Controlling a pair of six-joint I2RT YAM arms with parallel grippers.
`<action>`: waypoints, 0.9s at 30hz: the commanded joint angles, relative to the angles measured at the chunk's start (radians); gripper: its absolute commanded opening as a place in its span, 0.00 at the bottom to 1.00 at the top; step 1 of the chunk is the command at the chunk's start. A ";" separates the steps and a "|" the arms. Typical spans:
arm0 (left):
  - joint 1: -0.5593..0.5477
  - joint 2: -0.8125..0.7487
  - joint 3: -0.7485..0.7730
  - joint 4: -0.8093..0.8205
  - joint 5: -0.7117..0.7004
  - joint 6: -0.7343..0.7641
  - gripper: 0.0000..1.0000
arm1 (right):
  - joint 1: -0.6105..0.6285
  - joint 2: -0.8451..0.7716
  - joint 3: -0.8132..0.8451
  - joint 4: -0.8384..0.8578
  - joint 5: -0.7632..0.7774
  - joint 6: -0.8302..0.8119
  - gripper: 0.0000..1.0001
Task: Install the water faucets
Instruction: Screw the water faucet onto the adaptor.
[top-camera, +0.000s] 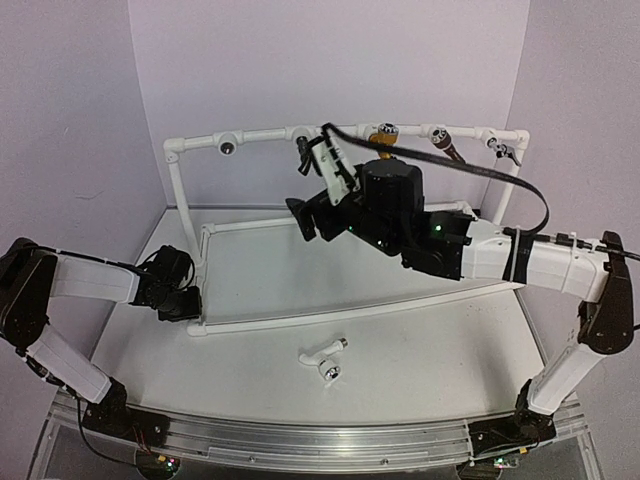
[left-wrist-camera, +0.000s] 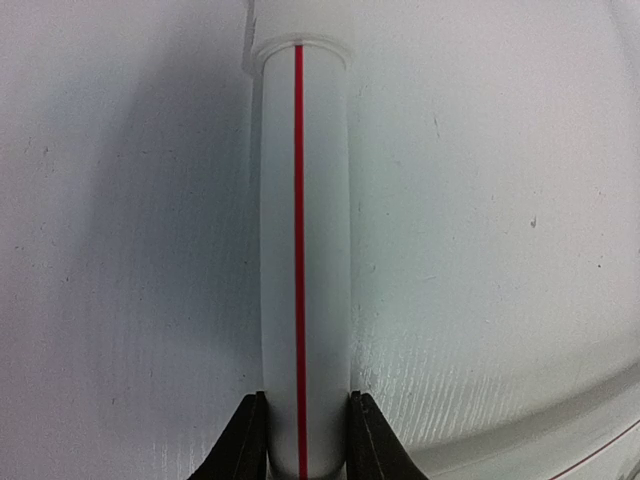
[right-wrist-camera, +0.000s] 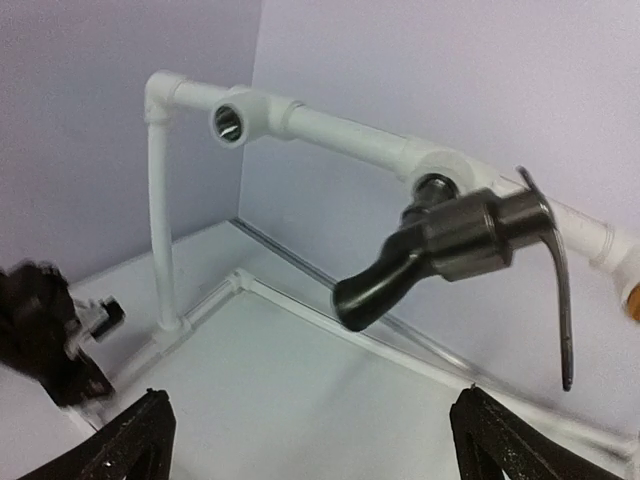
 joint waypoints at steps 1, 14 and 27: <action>-0.052 0.028 0.008 0.090 0.192 0.035 0.00 | 0.063 0.001 -0.023 -0.051 0.140 -0.740 0.98; -0.052 0.017 0.002 0.091 0.192 0.035 0.00 | 0.043 0.211 0.140 0.298 0.303 -1.530 0.96; -0.053 0.003 -0.006 0.096 0.194 0.037 0.00 | -0.022 0.332 0.326 0.258 0.322 -1.615 0.81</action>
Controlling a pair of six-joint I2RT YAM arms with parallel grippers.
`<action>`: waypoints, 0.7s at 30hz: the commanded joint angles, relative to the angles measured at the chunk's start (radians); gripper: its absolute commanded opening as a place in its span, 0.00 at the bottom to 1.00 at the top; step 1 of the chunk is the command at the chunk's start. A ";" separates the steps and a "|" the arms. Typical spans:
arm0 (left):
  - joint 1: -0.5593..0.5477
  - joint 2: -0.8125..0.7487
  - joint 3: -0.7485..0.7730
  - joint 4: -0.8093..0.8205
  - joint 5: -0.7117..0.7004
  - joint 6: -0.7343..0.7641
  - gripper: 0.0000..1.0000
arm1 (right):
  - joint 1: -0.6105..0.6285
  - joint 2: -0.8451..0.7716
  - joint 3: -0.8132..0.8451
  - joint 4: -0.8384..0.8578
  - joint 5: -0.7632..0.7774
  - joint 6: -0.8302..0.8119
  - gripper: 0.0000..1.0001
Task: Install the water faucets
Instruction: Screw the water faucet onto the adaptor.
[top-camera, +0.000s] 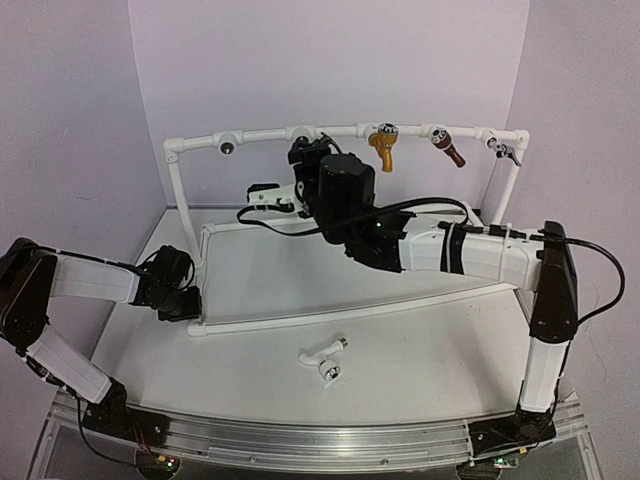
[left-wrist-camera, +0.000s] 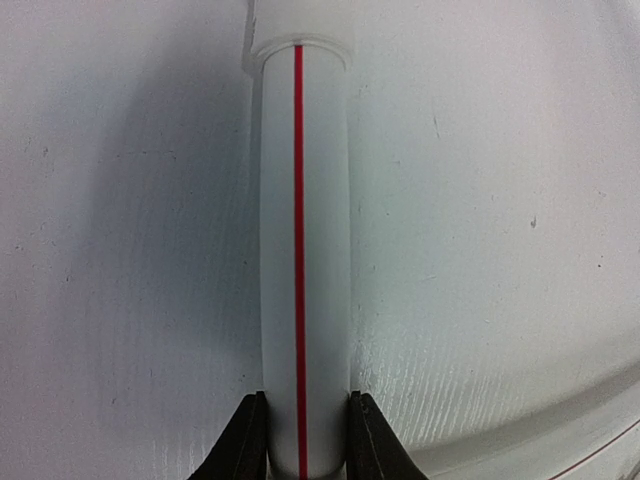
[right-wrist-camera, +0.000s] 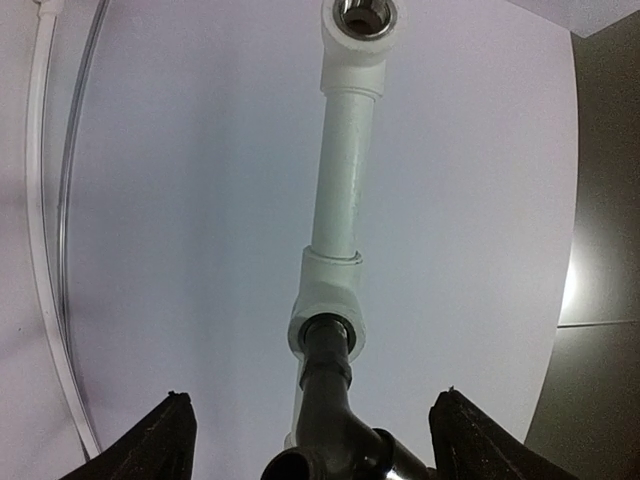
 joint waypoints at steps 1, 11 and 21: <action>-0.053 0.005 -0.005 0.096 0.194 0.036 0.00 | -0.023 0.048 0.086 0.031 0.028 -0.038 0.80; -0.052 0.001 -0.009 0.096 0.197 0.036 0.00 | -0.060 0.127 0.165 0.066 0.066 -0.012 0.56; -0.052 0.005 -0.005 0.097 0.204 0.039 0.00 | -0.060 0.215 0.237 0.208 0.154 -0.004 0.20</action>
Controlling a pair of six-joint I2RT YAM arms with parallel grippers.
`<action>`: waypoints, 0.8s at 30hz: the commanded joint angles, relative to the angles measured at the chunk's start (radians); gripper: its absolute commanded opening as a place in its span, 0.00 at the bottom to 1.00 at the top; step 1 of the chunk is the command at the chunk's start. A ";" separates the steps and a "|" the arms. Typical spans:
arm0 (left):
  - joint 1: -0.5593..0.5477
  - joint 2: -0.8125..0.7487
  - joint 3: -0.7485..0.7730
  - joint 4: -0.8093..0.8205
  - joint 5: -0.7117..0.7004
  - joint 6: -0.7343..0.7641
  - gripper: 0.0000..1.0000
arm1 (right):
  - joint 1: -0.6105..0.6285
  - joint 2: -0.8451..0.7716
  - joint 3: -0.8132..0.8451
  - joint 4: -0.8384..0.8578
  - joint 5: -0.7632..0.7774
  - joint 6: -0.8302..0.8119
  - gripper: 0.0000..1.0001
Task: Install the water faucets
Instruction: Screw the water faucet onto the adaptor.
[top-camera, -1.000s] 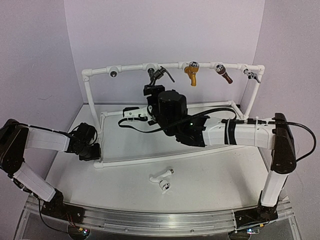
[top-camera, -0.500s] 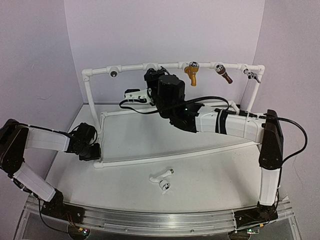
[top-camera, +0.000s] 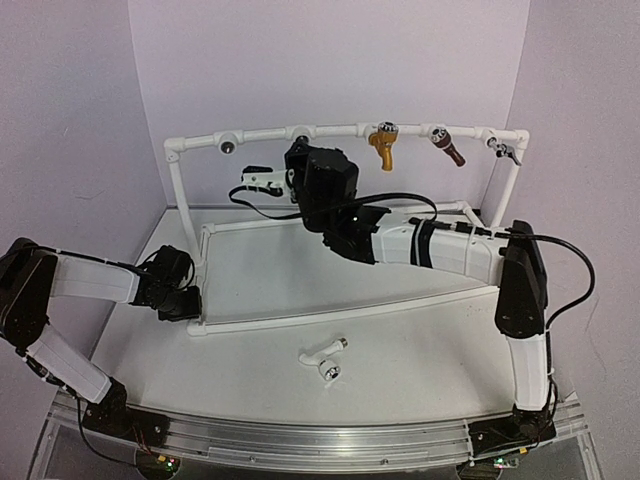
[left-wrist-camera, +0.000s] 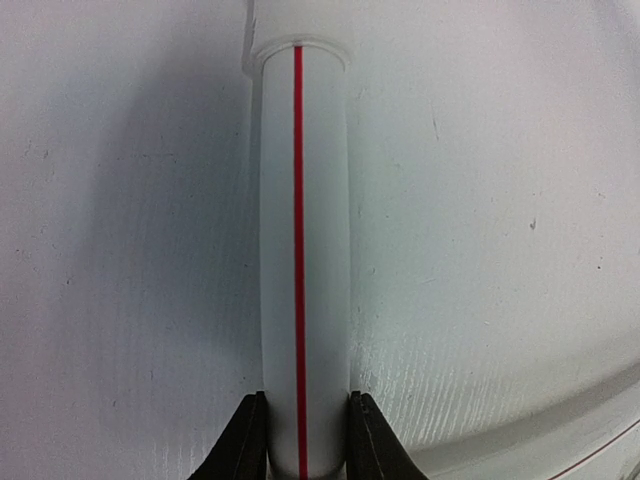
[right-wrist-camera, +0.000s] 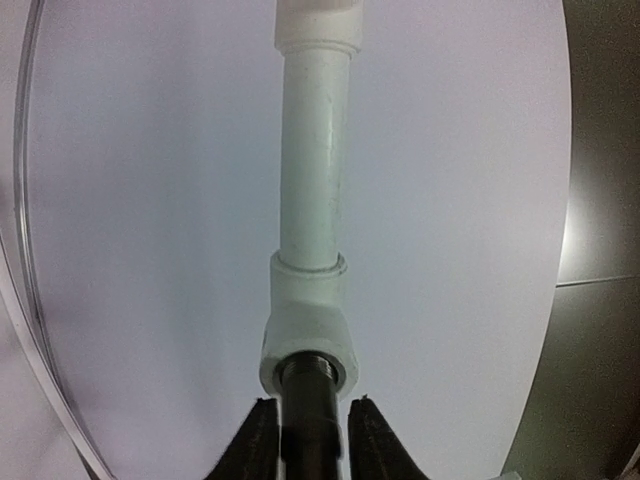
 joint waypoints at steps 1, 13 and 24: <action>-0.053 0.005 -0.005 0.094 0.204 0.038 0.00 | -0.020 0.040 0.041 0.099 0.076 0.041 0.17; -0.052 0.010 -0.002 0.094 0.206 0.041 0.00 | -0.018 0.102 0.143 0.151 0.235 0.521 0.00; -0.052 0.010 -0.003 0.094 0.206 0.038 0.00 | -0.026 -0.035 0.033 -0.047 0.206 1.465 0.00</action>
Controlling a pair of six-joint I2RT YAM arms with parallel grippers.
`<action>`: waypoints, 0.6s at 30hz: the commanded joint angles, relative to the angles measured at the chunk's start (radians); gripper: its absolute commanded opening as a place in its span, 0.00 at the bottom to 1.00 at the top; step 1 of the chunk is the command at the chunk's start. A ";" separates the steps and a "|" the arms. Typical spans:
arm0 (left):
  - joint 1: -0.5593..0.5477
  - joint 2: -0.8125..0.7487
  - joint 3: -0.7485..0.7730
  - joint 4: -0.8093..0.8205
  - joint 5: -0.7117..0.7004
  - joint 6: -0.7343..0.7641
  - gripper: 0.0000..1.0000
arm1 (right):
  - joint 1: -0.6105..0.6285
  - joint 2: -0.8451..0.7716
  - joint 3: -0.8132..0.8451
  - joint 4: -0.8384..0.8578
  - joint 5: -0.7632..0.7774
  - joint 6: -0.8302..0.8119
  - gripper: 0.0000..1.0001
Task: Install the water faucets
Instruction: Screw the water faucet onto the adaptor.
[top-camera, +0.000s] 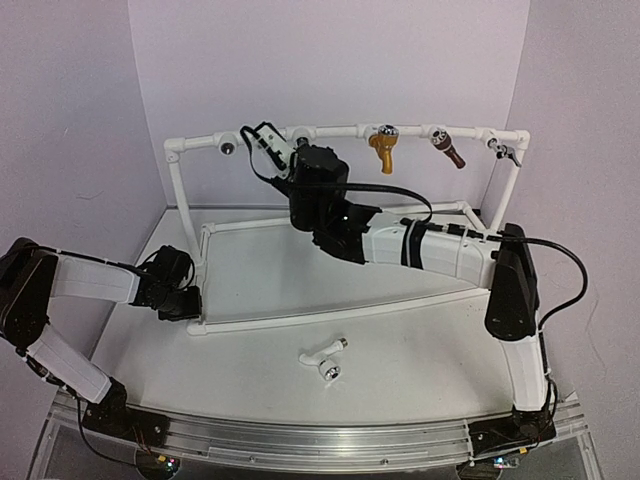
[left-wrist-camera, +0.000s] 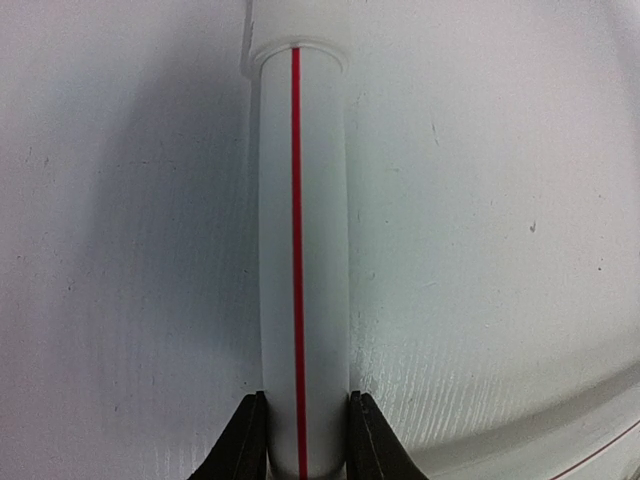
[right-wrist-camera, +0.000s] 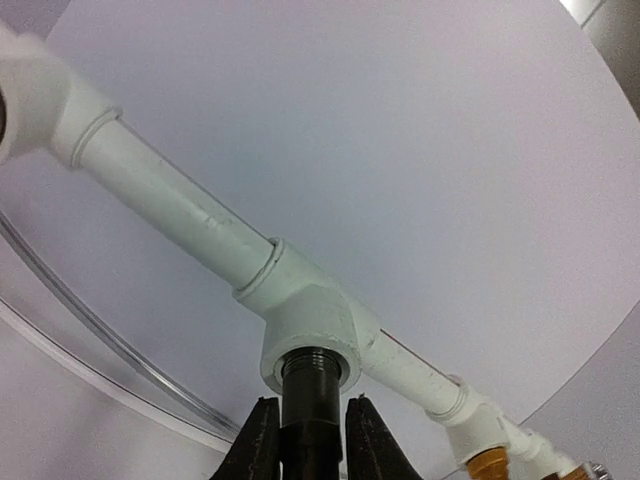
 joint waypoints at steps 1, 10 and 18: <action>-0.052 0.008 0.000 0.081 0.211 0.028 0.00 | -0.056 -0.107 -0.095 -0.026 0.042 0.703 0.00; -0.053 0.005 -0.002 0.082 0.211 0.026 0.00 | -0.108 -0.185 -0.231 -0.011 -0.102 1.473 0.00; -0.053 0.005 -0.003 0.083 0.214 0.027 0.00 | -0.127 -0.206 -0.414 0.290 -0.244 1.922 0.00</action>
